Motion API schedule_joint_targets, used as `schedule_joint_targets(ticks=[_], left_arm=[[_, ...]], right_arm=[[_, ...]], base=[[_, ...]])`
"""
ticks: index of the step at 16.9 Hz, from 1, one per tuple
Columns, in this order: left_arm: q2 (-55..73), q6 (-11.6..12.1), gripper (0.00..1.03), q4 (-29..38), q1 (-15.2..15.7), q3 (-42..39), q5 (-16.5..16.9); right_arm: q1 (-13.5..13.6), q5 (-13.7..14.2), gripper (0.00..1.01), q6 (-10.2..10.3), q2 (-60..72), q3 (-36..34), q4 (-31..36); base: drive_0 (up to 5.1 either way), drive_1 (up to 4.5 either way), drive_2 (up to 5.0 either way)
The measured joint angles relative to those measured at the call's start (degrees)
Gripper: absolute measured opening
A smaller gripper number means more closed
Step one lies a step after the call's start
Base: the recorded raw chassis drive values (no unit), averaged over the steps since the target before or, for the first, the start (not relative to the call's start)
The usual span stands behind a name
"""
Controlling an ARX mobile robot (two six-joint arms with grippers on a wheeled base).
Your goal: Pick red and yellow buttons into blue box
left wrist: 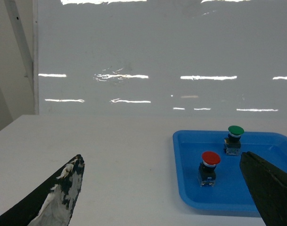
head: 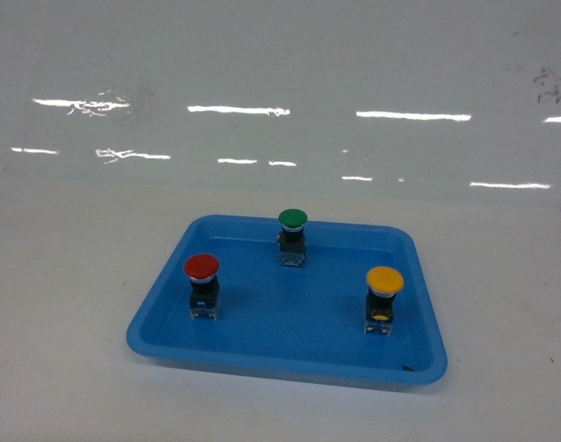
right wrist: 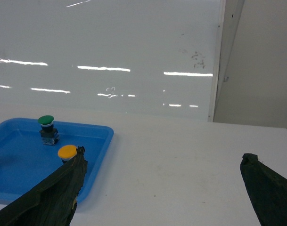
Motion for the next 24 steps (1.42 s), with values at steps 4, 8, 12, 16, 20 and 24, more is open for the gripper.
schedule_joint_targets(ticks=[4,8,12,16,20,24], left_arm=[[0.0,0.0,0.98,0.0,0.0,0.0,0.0],[0.0,0.0,0.98,0.0,0.0,0.0,0.0],[0.0,0.0,0.98,0.0,0.0,0.0,0.0],[7.4,0.0,0.98,9.7,-1.9,0.8,-1.7],[33.8,1.9,0.98,31.1,-3.1,7.3,-3.0],[53.1,4.3,0.98,40.2,-4.5,14.4,-4.6]], right_arm=[[0.0,0.0,0.98,0.0,0.0,0.0,0.0],[0.0,0.0,0.98,0.0,0.0,0.0,0.0],[0.0,0.0,0.98,0.0,0.0,0.0,0.0],[-3.3,-4.6,0.98,0.3,4.5,0.2,6.8],[-8.9,-13.2,0.98,1.0,28.1,5.8,24.3],[-6.2,-16.5,0.98,1.0,44.9,13.0,29.6]], base=[[0.0,0.0,0.0],[0.0,0.0,0.0],[0.0,0.0,0.0],[0.0,0.0,0.0],[0.0,0.0,0.0],[0.0,0.0,0.0]])
